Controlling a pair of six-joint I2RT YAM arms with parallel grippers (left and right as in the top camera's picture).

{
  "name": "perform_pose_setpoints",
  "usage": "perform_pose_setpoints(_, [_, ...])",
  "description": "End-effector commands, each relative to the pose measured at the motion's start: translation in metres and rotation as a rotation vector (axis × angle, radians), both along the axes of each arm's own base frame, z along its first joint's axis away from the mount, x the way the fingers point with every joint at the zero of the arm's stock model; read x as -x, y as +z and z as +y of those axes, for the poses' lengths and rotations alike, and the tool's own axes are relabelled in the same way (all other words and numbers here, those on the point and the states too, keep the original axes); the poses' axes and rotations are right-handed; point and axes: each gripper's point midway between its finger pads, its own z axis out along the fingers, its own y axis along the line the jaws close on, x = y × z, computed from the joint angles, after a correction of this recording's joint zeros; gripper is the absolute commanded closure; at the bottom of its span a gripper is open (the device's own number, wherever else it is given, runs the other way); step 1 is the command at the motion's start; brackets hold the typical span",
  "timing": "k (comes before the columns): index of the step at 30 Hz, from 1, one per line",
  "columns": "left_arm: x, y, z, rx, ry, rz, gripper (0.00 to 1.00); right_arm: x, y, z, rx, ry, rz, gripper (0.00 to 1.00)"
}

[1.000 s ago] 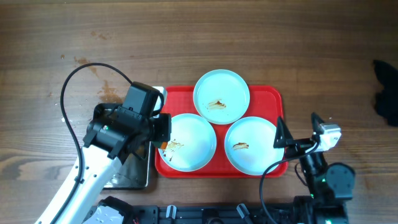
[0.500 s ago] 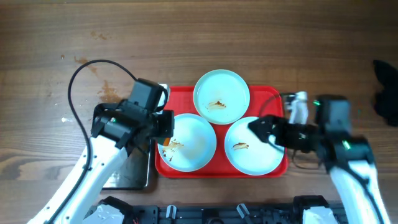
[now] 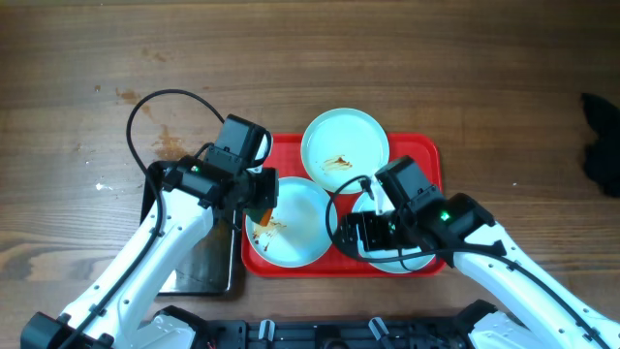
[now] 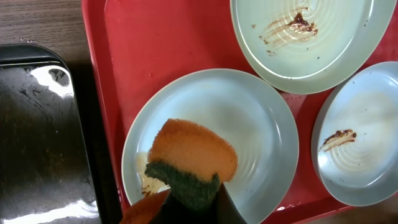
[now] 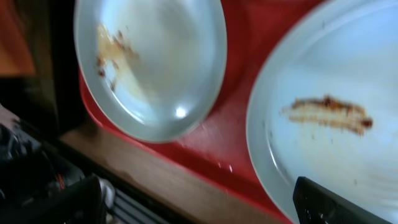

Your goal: Clean dirty plates on tray and stack at the side

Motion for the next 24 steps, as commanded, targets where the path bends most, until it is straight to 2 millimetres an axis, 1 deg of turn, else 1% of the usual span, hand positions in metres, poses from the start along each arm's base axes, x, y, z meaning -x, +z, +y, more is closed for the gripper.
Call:
perform_pose_setpoints(1, [-0.003, 0.006, -0.007, 0.025, -0.017, -0.011, 0.96, -0.015, 0.013, 0.006, -0.027, -0.048, -0.053, 0.00])
perform_pose_setpoints(2, [-0.002, 0.006, -0.007, 0.027, -0.018, -0.011, 0.96, -0.017, 0.012, 0.003, -0.012, -0.055, -0.063, 0.00])
perform_pose_setpoints(3, [-0.003, 0.006, -0.007, 0.028, -0.017, -0.012, 0.96, -0.021, 0.008, -0.005, 0.037, -0.074, -0.086, 0.00])
perform_pose_setpoints(5, [-0.003, 0.007, -0.008, 0.030, -0.015, -0.014, 0.96, -0.020, 0.003, -0.015, 0.088, -0.105, -0.077, 0.00])
perform_pose_setpoints(6, [-0.004, 0.007, -0.008, 0.031, -0.015, -0.015, 0.96, -0.019, -0.001, -0.026, 0.139, -0.168, -0.054, 0.00])
perform_pose_setpoints(7, [-0.004, 0.007, -0.009, 0.037, -0.016, -0.015, 0.96, -0.017, -0.007, -0.041, 0.202, -0.258, -0.026, 0.00])
perform_pose_setpoints(8, [-0.003, 0.008, -0.011, 0.047, -0.020, -0.013, 0.96, -0.016, -0.011, -0.056, 0.267, -0.308, -0.015, 0.00])
perform_pose_setpoints(9, [-0.003, 0.008, -0.013, 0.057, -0.021, -0.012, 0.96, -0.015, -0.013, -0.066, 0.310, -0.326, -0.015, 0.00])
perform_pose_setpoints(10, [-0.004, 0.009, -0.013, 0.058, -0.021, -0.014, 0.96, -0.013, -0.014, -0.072, 0.334, -0.323, -0.013, 0.00])
perform_pose_setpoints(11, [-0.004, 0.009, -0.013, 0.059, -0.021, -0.017, 0.96, -0.013, -0.014, -0.071, 0.330, -0.293, -0.017, 0.00])
perform_pose_setpoints(13, [-0.005, 0.009, -0.014, 0.061, -0.021, -0.022, 0.96, -0.010, -0.009, -0.047, 0.219, -0.168, -0.011, 0.00])
perform_pose_setpoints(14, [-0.006, 0.010, -0.014, 0.062, -0.021, -0.024, 0.96, -0.010, -0.009, -0.043, 0.199, -0.165, -0.003, 0.00])
perform_pose_setpoints(16, [-0.006, 0.010, -0.014, 0.063, -0.021, -0.025, 0.96, -0.013, -0.013, -0.049, 0.228, -0.253, 0.017, 0.00])
perform_pose_setpoints(18, [-0.006, 0.010, -0.014, 0.063, -0.021, -0.024, 0.96, -0.017, -0.019, -0.055, 0.268, -0.285, 0.015, 0.00])
perform_pose_setpoints(19, [-0.006, 0.010, -0.014, 0.063, -0.021, -0.024, 0.96, -0.020, -0.018, -0.052, 0.258, -0.275, 0.003, 0.00])
perform_pose_setpoints(21, [-0.006, 0.010, -0.014, 0.062, -0.022, -0.025, 0.96, -0.019, -0.016, -0.041, 0.207, -0.218, 0.004, 0.00])
perform_pose_setpoints(22, [-0.007, 0.010, -0.014, 0.064, -0.022, -0.029, 0.96, -0.024, -0.014, -0.036, 0.188, -0.169, -0.035, 0.00])
perform_pose_setpoints(23, [-0.009, 0.011, -0.015, 0.068, -0.022, -0.037, 0.96, -0.029, -0.011, -0.029, 0.159, -0.142, -0.064, 0.04])
perform_pose_setpoints(24, [-0.009, 0.011, -0.015, 0.069, -0.022, -0.038, 0.96, -0.031, -0.010, -0.028, 0.153, -0.145, -0.071, 0.05])
